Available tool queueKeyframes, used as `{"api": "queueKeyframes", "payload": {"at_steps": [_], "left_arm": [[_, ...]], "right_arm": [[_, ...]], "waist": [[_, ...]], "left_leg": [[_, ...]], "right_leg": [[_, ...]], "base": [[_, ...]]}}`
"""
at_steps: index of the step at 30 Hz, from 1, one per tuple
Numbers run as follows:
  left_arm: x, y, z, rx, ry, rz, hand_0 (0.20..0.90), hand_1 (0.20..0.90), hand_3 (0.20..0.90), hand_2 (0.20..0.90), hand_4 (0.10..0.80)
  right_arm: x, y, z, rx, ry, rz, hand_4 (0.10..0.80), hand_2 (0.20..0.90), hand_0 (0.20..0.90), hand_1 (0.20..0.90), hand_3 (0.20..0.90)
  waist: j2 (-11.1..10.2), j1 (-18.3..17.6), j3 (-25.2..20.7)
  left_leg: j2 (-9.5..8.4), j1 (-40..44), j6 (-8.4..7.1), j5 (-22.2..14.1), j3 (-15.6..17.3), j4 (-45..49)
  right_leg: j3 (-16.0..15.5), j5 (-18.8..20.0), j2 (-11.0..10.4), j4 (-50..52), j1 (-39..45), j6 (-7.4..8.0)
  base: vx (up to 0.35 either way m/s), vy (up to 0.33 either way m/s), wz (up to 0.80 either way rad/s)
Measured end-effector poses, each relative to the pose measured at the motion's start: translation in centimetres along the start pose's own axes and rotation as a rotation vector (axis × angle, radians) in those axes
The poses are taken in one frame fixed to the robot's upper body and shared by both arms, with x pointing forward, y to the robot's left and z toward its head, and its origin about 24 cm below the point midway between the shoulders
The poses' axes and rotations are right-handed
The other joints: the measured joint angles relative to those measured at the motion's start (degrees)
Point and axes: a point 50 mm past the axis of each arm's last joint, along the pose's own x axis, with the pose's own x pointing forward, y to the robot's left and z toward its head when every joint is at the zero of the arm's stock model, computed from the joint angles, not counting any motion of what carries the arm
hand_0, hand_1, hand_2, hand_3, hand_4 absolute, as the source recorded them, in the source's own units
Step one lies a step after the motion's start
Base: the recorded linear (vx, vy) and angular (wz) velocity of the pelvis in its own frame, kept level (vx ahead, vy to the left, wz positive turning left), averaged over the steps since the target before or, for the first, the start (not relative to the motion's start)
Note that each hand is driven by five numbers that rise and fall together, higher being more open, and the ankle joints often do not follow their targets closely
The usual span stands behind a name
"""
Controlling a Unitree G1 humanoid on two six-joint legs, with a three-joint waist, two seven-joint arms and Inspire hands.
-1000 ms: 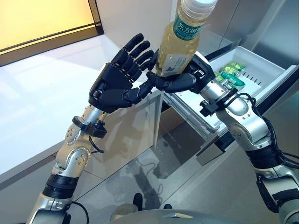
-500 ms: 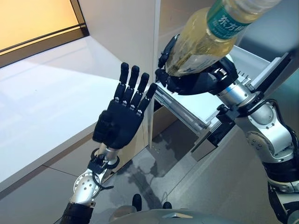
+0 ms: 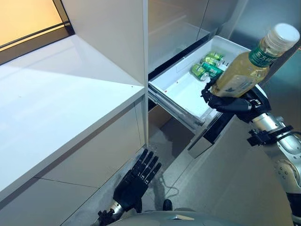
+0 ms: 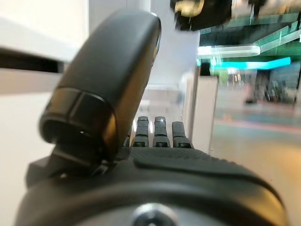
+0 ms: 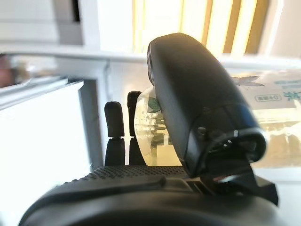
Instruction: Put drinks into fridge and close the fridge
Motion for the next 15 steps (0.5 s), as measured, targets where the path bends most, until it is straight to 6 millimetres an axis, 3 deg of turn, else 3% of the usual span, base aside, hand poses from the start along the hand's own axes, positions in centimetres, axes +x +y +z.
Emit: {"api": "queueKeyframes", "payload": {"at_steps": [3,7,10,15], "left_arm": [[-0.7,1.8,2.5,0.293,-0.042,0.327,0.9,0.9,0.9,0.9,0.8],[-1.4,3.2,5.1,0.565,-0.062,0.625,0.9,0.9,0.9,0.9,0.8],[-1.5,4.0,5.5,0.648,-0.043,0.754,0.9,0.9,0.9,0.9,0.8],[-3.0,5.6,4.2,0.694,0.066,0.873,0.9,0.9,0.9,0.9,0.8]], "right_arm": [[-0.1,-0.7,0.1,-0.111,0.026,-0.07,0.1,0.3,0.3,0.3,0.2],[0.0,-1.5,0.7,-0.271,0.05,-0.109,0.1,0.3,0.3,0.3,0.2],[0.7,-2.5,1.1,-0.375,0.076,-0.12,0.1,0.3,0.3,0.3,0.2],[2.3,-4.2,1.1,-0.508,0.147,-0.14,0.1,0.3,0.3,0.3,0.2]], "waist": [[0.0,-1.1,0.0],[-0.1,-1.5,0.0],[-0.4,-1.1,-0.2],[-1.9,-0.1,-0.8]], "left_leg": [[0.15,0.0,-0.01,0.0,0.7,-0.2],[0.15,0.1,0.01,0.0,1.0,-0.2],[0.14,0.1,0.02,0.0,1.1,-0.2],[0.22,0.1,0.01,0.0,1.1,0.0]], "right_leg": [[0.6,0.2,0.1,0.0,-0.2,0.14],[0.7,0.4,0.0,0.0,-0.1,0.2],[0.8,0.5,0.0,0.0,-0.1,0.21],[0.7,0.5,0.1,0.0,-0.1,0.2]], "base": [[0.001,-0.007,-0.12],[0.014,-0.011,-0.03],[0.021,-0.006,-0.01],[0.034,-0.025,0.0]]}}
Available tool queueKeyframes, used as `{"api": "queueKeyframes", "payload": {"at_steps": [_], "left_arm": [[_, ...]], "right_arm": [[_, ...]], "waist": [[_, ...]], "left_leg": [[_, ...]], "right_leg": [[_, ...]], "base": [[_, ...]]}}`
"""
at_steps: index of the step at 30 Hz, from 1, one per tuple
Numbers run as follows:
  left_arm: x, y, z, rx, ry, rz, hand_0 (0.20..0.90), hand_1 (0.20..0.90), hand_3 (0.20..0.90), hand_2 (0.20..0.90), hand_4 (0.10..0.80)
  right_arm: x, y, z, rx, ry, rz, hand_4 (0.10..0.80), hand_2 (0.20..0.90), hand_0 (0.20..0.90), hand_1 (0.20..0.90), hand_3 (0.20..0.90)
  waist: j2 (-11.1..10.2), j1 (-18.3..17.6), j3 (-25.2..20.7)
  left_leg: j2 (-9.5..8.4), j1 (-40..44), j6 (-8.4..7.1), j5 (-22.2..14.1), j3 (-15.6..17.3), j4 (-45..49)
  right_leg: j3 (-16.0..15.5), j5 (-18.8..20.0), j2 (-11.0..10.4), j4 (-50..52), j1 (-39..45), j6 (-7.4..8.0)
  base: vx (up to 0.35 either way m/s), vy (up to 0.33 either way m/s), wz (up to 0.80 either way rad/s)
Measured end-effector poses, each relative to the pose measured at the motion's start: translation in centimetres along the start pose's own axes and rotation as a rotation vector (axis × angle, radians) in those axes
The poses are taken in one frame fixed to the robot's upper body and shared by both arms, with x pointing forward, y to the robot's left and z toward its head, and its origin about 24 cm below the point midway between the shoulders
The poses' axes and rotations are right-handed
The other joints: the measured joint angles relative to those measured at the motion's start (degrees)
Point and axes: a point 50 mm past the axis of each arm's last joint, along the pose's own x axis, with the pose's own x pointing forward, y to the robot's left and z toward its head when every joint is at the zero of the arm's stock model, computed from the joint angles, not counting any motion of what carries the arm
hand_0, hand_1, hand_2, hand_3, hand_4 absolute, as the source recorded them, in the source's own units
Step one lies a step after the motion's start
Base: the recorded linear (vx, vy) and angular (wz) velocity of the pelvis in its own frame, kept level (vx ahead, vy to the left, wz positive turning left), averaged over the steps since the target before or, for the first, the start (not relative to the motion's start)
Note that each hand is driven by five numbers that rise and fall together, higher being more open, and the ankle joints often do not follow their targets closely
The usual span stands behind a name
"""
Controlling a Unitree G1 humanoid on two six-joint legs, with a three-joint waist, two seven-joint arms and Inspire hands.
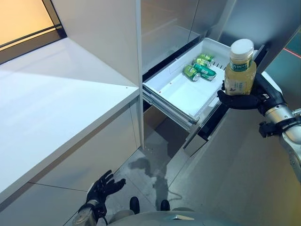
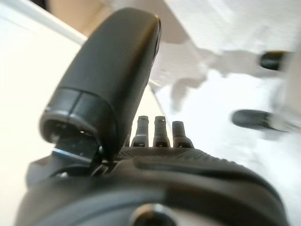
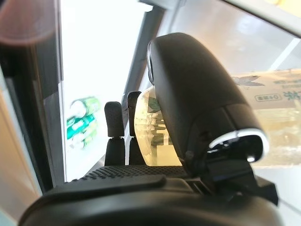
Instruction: Put drinks into fridge and close the fridge
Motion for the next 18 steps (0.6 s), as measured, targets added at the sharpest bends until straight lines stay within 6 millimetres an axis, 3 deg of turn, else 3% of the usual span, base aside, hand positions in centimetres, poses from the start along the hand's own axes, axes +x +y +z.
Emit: {"api": "queueKeyframes", "payload": {"at_steps": [6,18], "left_arm": [[-0.6,1.1,-2.4,0.049,0.113,0.048,0.9,0.9,0.9,0.9,0.8],[-0.7,2.4,-2.1,0.079,0.118,0.083,0.9,0.9,0.9,0.9,0.8]], "right_arm": [[2.9,-0.4,-0.3,-0.08,0.065,0.069,0.1,0.3,0.3,0.3,0.2],[7.0,-1.2,0.6,-0.119,0.15,0.183,0.1,0.3,0.3,0.3,0.2]], "waist": [[-0.8,1.5,-0.1],[-2.3,7.2,0.4]], "left_leg": [[0.02,0.1,0.0,0.0,-0.1,0.0],[-0.2,-0.6,-0.03,0.4,-2.4,0.0]], "right_leg": [[-0.2,0.0,0.0,0.0,0.2,-0.01],[-2.9,-0.1,0.0,0.0,0.6,0.08]], "base": [[0.061,-0.029,0.02],[0.06,-0.032,0.1]]}}
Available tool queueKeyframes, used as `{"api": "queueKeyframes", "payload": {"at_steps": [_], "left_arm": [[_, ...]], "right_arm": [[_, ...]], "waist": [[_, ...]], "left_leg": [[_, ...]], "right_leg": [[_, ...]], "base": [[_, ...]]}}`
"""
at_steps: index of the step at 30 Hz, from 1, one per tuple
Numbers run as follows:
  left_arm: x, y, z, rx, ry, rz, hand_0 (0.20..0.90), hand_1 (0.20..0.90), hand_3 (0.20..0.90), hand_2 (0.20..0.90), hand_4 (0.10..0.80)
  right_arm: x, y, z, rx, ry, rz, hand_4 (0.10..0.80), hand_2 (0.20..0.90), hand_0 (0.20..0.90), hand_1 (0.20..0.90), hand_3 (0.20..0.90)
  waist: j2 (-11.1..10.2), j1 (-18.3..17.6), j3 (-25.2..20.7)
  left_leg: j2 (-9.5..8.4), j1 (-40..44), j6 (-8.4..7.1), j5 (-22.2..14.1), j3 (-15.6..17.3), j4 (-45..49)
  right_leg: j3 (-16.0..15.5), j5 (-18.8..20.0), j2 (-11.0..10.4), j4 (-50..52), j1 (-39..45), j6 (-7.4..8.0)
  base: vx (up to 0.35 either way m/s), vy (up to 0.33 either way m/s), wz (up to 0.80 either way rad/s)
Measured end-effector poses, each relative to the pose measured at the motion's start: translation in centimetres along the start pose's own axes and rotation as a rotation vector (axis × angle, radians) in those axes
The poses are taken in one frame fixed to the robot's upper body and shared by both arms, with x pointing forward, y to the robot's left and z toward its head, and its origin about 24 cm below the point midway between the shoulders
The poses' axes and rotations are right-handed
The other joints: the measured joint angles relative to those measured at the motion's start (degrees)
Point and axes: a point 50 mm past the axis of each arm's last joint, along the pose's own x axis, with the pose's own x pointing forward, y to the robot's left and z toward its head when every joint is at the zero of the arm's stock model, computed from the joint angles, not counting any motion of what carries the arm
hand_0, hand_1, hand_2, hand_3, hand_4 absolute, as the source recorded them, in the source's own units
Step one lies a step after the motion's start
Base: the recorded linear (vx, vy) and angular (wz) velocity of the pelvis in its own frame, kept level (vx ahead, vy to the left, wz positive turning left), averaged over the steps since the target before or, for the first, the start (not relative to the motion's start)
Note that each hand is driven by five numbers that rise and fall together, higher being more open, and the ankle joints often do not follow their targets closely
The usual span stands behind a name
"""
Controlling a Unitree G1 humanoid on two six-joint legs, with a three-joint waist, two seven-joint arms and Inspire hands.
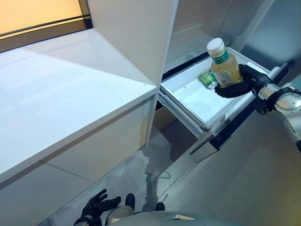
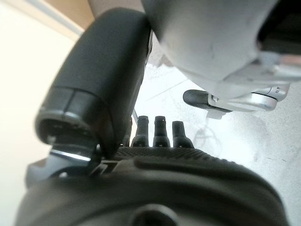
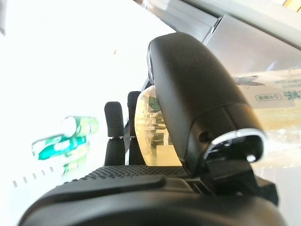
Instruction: Put drinks into fridge and close the fridge
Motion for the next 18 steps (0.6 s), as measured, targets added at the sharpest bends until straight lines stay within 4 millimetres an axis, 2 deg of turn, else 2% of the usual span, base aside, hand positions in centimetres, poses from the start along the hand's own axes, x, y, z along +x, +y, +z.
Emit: {"api": "queueKeyframes", "payload": {"at_steps": [9,14,16,18], "left_arm": [[-0.3,2.0,-0.3,0.029,0.027,0.038,0.9,0.9,0.9,0.9,0.8],[-0.5,3.0,-0.1,0.065,0.038,0.042,0.9,0.9,0.9,0.9,0.8],[-0.4,3.2,0.5,0.071,0.037,0.053,0.9,0.9,0.9,0.9,0.8],[0.2,3.1,2.1,0.076,0.01,0.061,0.9,0.9,0.9,0.9,0.8]], "right_arm": [[1.1,0.8,-3.1,0.046,0.176,0.068,0.1,0.3,0.3,0.3,0.2],[1.3,1.3,-5.0,0.109,0.277,0.068,0.1,0.3,0.3,0.3,0.2],[1.8,1.9,-5.6,0.133,0.324,0.068,0.1,0.3,0.3,0.3,0.2],[2.0,2.0,-5.9,0.131,0.358,0.073,0.1,0.3,0.3,0.3,0.2]], "waist": [[-1.7,4.2,0.7],[-2.8,5.3,1.7],[-3.5,5.4,2.5],[-3.9,5.8,4.0]], "left_leg": [[-0.25,-0.9,-0.03,0.5,-2.0,0.0],[-0.22,-4.2,-0.24,1.7,-3.3,0.0],[-0.12,-5.7,-0.38,2.1,-3.6,0.0],[0.05,-7.5,-0.56,2.8,-4.3,0.1]], "right_leg": [[-2.0,-0.2,0.0,0.0,-0.1,0.26],[-2.6,-0.1,0.2,0.0,-2.8,0.17],[-2.9,0.1,0.4,0.0,-4.2,-0.19],[-3.4,0.6,0.6,0.0,-5.8,-0.29]], "base": [[0.058,-0.054,0.13],[-0.049,-0.098,0.14],[-0.137,-0.115,0.11],[-0.159,-0.063,0.12]]}}
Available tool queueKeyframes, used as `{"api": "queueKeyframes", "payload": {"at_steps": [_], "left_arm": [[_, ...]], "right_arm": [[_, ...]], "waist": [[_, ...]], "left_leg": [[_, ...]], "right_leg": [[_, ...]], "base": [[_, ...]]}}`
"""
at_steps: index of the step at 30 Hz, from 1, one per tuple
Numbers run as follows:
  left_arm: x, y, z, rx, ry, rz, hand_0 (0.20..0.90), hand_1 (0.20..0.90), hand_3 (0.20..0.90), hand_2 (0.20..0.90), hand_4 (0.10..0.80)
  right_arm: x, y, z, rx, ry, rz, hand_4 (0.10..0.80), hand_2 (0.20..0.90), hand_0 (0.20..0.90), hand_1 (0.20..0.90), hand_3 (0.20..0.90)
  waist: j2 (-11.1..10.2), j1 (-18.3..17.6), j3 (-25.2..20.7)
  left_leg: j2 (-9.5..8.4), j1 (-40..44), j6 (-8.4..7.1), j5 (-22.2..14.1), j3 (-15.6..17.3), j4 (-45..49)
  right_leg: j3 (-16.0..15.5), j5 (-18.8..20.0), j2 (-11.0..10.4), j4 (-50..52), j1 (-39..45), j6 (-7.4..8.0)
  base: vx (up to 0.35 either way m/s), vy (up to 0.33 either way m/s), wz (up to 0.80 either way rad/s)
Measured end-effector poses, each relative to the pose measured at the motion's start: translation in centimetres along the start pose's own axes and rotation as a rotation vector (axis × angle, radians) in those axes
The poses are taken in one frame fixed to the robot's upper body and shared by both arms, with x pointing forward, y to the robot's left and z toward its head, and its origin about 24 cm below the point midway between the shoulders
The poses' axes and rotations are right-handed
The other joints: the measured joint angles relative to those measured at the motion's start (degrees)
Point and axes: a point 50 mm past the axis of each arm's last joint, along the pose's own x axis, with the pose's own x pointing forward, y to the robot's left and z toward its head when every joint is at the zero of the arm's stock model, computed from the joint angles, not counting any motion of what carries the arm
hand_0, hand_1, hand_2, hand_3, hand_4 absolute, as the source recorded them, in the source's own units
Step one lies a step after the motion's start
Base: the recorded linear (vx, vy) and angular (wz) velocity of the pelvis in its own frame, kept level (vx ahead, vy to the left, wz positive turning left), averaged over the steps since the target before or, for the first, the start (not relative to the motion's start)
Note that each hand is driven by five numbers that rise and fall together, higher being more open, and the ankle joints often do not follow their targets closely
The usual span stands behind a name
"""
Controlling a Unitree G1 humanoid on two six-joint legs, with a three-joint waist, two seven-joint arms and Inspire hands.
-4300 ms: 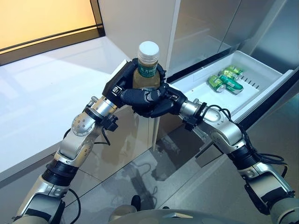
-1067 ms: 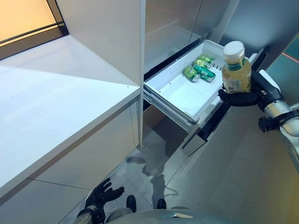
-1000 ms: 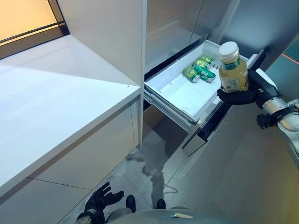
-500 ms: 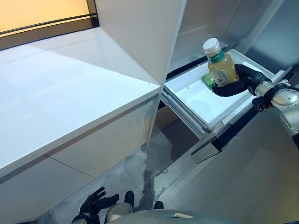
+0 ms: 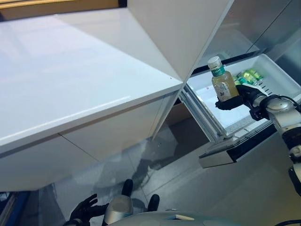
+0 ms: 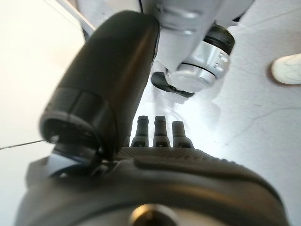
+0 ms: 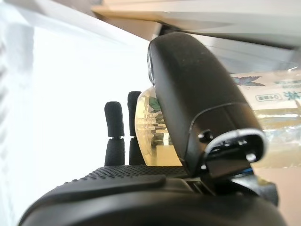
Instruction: Put drinks into fridge and close the fridge
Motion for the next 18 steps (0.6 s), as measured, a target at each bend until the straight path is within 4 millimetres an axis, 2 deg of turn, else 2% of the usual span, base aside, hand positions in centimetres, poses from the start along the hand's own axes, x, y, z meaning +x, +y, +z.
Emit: {"api": "queueKeyframes", "payload": {"at_steps": [1,3,5,10,18], "left_arm": [[0.2,-0.1,0.8,0.001,-0.018,0.001,0.9,0.9,0.9,0.9,0.8],[0.5,-0.4,2.0,-0.019,-0.046,0.005,0.9,0.9,0.9,0.9,0.8],[1.0,-1.0,3.6,-0.045,-0.088,-0.002,0.9,0.9,0.9,0.9,0.8],[1.4,-2.5,6.5,-0.069,-0.167,-0.038,0.9,0.9,0.9,0.9,0.8],[1.7,-3.1,8.1,-0.1,-0.193,-0.044,0.9,0.9,0.9,0.9,0.8]], "right_arm": [[0.0,-0.2,0.1,-0.002,0.006,-0.01,0.1,0.3,0.3,0.3,0.2],[-0.1,-1.4,2.1,-0.004,-0.035,-0.058,0.1,0.3,0.3,0.3,0.2],[-0.3,-2.3,3.0,-0.02,-0.045,-0.095,0.1,0.3,0.3,0.3,0.2],[-0.2,-3.5,2.0,-0.073,0.063,-0.159,0.1,0.3,0.3,0.3,0.2],[0.1,-4.0,2.6,-0.058,0.166,-0.199,0.1,0.3,0.3,0.3,0.2]], "waist": [[0.0,0.0,0.7],[0.2,-0.1,2.9],[0.7,-0.3,5.1],[2.4,1.2,8.2],[4.8,1.4,11.4]], "left_leg": [[0.05,-1.1,-0.05,0.3,-0.2,0.0],[0.25,-1.9,-0.05,0.7,-0.1,0.0],[0.24,-3.1,0.02,1.0,-0.1,0.0],[-0.07,-4.8,0.21,1.3,-0.3,0.0],[0.0,-5.1,0.2,1.3,-0.4,0.0]], "right_leg": [[0.0,0.2,0.1,0.0,-1.0,-0.07],[0.3,0.8,0.2,0.0,-2.0,0.09],[0.2,1.2,0.2,0.0,-3.0,0.05],[0.1,1.3,0.0,0.0,-4.7,-0.14],[-0.2,1.3,0.0,0.0,-4.9,-0.13]], "base": [[-0.142,-0.018,0.06],[-0.121,0.016,-0.07],[-0.11,0.029,0.0],[-0.066,0.008,0.04],[-0.016,0.007,0.0]]}}
